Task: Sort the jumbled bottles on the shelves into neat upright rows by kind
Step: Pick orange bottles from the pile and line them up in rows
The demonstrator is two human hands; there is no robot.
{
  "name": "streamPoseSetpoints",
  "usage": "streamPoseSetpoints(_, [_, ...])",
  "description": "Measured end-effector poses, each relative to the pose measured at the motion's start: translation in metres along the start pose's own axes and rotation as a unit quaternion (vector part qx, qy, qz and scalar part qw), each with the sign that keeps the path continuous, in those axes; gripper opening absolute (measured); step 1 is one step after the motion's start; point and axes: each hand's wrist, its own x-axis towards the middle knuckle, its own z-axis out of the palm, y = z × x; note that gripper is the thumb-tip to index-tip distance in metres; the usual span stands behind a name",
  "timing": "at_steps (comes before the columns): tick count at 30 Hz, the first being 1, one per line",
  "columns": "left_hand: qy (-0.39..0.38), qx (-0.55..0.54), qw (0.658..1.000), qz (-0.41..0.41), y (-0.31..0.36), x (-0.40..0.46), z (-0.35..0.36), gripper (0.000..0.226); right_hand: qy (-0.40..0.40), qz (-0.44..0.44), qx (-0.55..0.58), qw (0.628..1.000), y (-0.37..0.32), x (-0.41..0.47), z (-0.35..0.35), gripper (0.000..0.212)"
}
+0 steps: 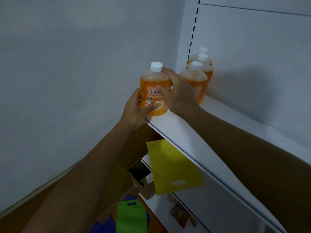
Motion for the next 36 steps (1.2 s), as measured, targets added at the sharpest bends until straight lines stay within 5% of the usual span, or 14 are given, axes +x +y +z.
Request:
streamPoseSetpoints(8, [-0.012,0.016,1.0,-0.002,-0.012,0.009,-0.007,0.059,-0.057,0.004,-0.076,0.995,0.0,0.004,0.007,0.072])
streamPoseSetpoints(12, [0.007,0.047,0.999,-0.019,-0.016,-0.006,-0.009,0.083,-0.036,-0.01,-0.066,0.997,-0.008,-0.013,-0.01,0.073])
streamPoseSetpoints(15, [0.032,0.067,0.997,-0.001,-0.011,-0.036,0.001,0.058,-0.036,-0.002,-0.066,0.997,-0.014,-0.033,-0.032,0.07])
streamPoseSetpoints(22, [0.116,0.106,0.985,0.068,0.017,-0.107,0.046,0.057,-0.039,0.043,-0.092,0.994,-0.01,-0.12,-0.099,0.067])
streamPoseSetpoints(30, [-0.115,0.109,0.984,0.087,0.08,-0.203,0.192,0.072,-0.013,0.102,-0.173,0.98,0.01,-0.267,-0.222,0.067])
streamPoseSetpoints(36, [-0.277,0.09,0.945,0.15,0.13,-0.274,0.302,0.069,0.053,0.181,-0.216,0.958,0.013,-0.358,-0.311,0.064])
